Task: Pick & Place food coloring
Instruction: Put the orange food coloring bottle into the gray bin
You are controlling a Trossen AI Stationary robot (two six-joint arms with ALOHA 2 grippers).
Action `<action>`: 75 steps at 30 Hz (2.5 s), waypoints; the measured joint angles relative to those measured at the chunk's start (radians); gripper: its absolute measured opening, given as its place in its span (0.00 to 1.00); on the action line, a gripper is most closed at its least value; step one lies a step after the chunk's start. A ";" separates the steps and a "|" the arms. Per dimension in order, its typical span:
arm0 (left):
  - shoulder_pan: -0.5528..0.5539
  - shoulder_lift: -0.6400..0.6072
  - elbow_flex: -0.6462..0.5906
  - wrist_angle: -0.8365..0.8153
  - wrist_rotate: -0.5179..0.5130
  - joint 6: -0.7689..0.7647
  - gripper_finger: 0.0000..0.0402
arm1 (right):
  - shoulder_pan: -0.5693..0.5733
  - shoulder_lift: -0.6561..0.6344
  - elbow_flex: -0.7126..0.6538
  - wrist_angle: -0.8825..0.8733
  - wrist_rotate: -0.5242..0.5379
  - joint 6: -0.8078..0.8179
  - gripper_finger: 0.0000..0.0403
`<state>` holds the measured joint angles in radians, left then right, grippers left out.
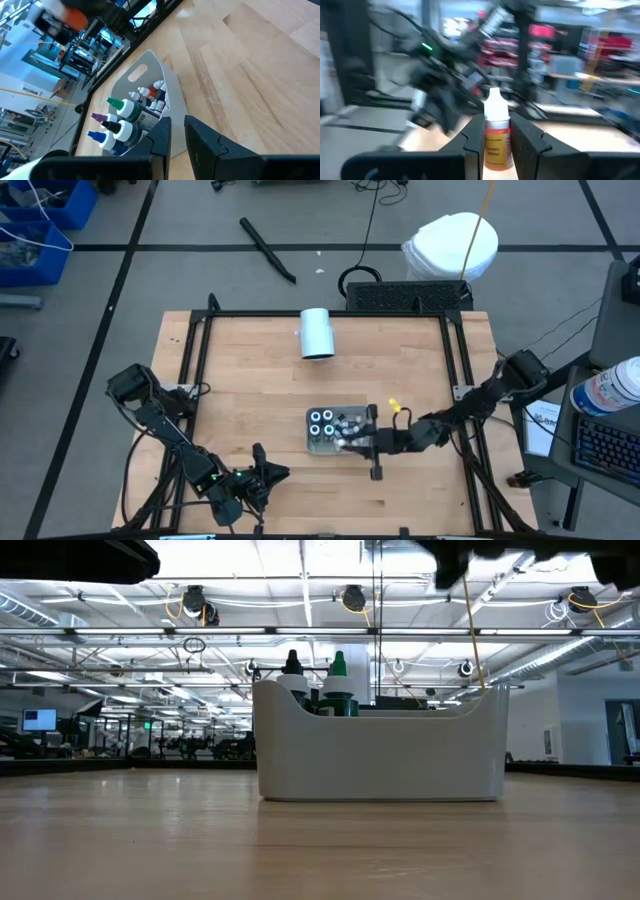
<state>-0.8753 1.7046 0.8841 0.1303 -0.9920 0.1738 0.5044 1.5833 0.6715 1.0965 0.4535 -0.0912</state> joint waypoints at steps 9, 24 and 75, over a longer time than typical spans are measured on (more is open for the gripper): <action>0.000 0.000 0.000 0.000 0.000 -0.003 0.16 | 0.073 0.115 -0.025 0.105 0.365 0.086 0.14; 0.000 0.000 0.000 -0.003 0.000 -0.034 0.16 | 0.191 0.389 0.175 0.183 0.691 0.111 0.14; -0.077 0.000 0.000 -0.154 0.085 -0.178 0.16 | 0.215 0.568 0.669 -0.583 1.116 0.640 0.13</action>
<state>-0.9520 1.7046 0.8845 -0.0238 -0.9065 -0.0040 0.7197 2.1517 1.3408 0.5132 1.5691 0.5489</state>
